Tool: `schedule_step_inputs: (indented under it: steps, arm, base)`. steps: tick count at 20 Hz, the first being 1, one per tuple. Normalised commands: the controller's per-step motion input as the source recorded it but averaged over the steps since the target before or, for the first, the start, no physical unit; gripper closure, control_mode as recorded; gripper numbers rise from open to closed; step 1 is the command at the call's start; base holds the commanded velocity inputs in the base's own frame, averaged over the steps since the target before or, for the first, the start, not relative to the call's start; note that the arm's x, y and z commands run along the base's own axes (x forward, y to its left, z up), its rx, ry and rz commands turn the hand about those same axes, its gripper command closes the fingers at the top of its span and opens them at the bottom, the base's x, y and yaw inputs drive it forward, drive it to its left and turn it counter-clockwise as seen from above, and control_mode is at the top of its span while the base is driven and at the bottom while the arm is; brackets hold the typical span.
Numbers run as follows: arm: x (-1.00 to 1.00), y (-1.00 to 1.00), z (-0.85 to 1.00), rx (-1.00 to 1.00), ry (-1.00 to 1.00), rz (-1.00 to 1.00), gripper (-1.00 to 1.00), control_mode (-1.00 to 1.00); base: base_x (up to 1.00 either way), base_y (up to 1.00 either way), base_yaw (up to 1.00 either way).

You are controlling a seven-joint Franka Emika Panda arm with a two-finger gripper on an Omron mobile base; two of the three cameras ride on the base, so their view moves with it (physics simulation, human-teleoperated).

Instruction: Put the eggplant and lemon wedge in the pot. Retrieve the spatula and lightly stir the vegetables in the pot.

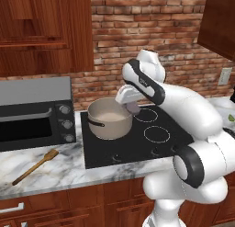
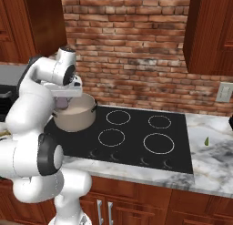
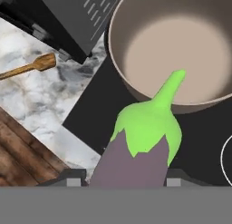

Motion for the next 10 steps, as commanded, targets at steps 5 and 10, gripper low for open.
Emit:
schedule_step_inputs:
  steps: [5, 10]
  arm:
    - [0.45, 0.02, -0.37, -0.14, 0.09, 0.00, 1.00, -1.00]
    - [0.52, 0.20, 0.15, -0.17, 0.10, 0.00, 1.00, -1.00]
  base:
    - [0.00, 0.00, 0.00]
    - [0.00, 0.00, 0.00]
